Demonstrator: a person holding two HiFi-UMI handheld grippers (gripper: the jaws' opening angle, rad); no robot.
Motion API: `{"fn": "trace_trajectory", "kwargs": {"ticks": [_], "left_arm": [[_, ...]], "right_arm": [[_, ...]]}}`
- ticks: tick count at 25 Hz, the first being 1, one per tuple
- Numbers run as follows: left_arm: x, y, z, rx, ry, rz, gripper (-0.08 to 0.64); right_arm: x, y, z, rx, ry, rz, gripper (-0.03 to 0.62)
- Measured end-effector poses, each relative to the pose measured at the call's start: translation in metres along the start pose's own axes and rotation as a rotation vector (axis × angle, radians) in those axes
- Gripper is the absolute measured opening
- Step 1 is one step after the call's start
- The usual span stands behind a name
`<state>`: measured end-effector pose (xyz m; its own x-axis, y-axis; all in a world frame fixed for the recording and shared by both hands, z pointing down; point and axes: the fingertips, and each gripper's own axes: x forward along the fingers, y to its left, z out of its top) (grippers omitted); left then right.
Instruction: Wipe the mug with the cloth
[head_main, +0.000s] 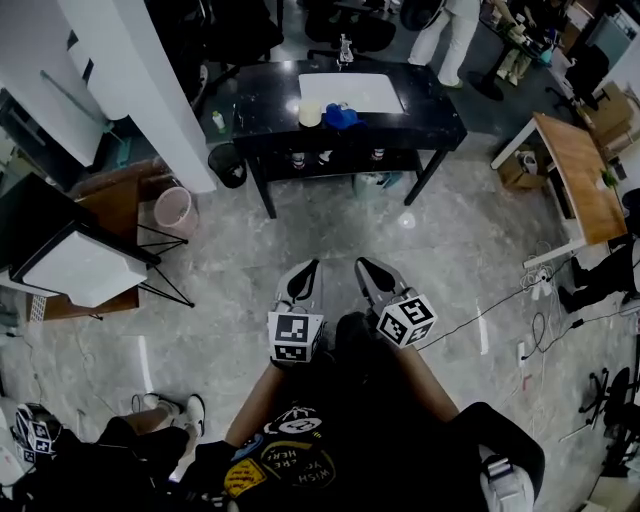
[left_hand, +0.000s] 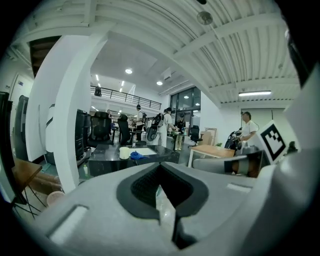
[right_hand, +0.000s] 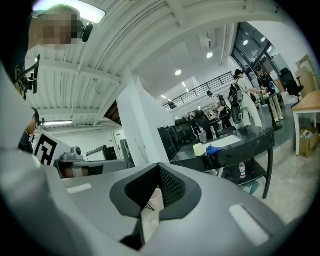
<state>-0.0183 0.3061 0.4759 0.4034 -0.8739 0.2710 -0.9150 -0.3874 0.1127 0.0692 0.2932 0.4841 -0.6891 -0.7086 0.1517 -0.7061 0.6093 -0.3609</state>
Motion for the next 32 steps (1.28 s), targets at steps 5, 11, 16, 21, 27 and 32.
{"fn": "trace_trajectory", "kwargs": {"ticks": [5, 11, 16, 21, 27, 32], "left_arm": [[0.014, 0.023, -0.02, -0.041, 0.049, 0.016, 0.005], [0.066, 0.058, -0.02, -0.028, 0.079, 0.046, 0.005], [0.136, 0.085, 0.009, -0.056, 0.059, 0.039, 0.005], [0.199, 0.1, 0.022, -0.129, 0.059, 0.039, 0.005], [0.254, 0.121, 0.021, -0.096, 0.111, 0.045, 0.005], [0.313, 0.161, 0.017, -0.102, 0.174, 0.041, 0.005]], "right_arm": [[0.024, -0.005, -0.026, 0.043, 0.07, -0.01, 0.003], [0.072, -0.043, -0.021, 0.089, 0.098, 0.007, 0.003], [0.126, -0.089, 0.007, 0.098, 0.098, 0.051, 0.003], [0.173, -0.129, 0.02, 0.078, 0.149, 0.126, 0.003], [0.223, -0.174, 0.022, 0.075, 0.188, 0.121, 0.003], [0.27, -0.213, 0.019, 0.079, 0.217, 0.099, 0.003]]}}
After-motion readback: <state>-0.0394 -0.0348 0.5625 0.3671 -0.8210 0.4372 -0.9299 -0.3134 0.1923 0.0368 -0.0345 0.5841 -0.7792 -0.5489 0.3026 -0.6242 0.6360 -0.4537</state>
